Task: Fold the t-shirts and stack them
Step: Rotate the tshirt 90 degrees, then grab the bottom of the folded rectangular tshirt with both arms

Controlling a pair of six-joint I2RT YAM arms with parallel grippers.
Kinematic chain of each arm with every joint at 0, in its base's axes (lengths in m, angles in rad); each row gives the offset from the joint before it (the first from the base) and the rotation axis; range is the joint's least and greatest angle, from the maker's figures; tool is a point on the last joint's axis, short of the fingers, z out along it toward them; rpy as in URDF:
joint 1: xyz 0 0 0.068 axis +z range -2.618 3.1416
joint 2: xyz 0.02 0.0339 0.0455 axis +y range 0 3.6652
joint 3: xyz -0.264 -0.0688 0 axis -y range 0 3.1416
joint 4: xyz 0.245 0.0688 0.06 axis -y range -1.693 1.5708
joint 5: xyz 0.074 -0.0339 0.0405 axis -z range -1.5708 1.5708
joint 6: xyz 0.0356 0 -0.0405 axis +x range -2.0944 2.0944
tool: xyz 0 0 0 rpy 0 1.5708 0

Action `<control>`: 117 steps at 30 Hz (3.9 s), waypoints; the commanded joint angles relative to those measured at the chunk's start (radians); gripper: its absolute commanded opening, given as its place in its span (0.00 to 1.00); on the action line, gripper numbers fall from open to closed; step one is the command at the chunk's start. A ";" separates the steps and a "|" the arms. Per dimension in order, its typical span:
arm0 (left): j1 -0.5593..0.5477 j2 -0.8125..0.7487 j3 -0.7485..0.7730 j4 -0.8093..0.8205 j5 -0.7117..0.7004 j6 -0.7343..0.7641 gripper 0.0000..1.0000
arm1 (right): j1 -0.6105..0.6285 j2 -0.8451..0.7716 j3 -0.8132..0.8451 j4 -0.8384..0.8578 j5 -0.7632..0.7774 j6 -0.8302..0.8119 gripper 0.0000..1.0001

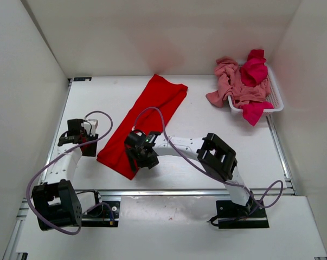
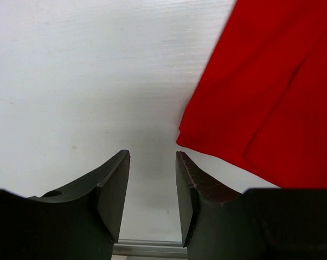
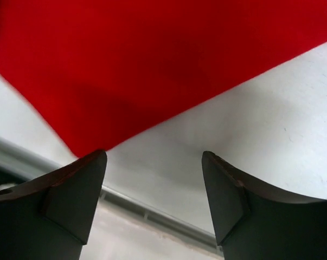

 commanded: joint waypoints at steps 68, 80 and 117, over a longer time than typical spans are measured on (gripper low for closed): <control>-0.568 0.194 0.100 -0.014 0.421 -0.418 0.59 | -0.366 -0.706 -0.594 0.147 0.269 -0.542 0.57; -0.664 0.205 -0.026 0.110 0.291 -0.609 0.91 | -0.278 -0.590 -0.542 0.191 0.274 -0.459 0.56; -0.718 0.169 -0.109 0.184 0.272 -0.522 0.72 | -0.329 -0.687 -0.896 0.412 -0.243 -0.386 0.57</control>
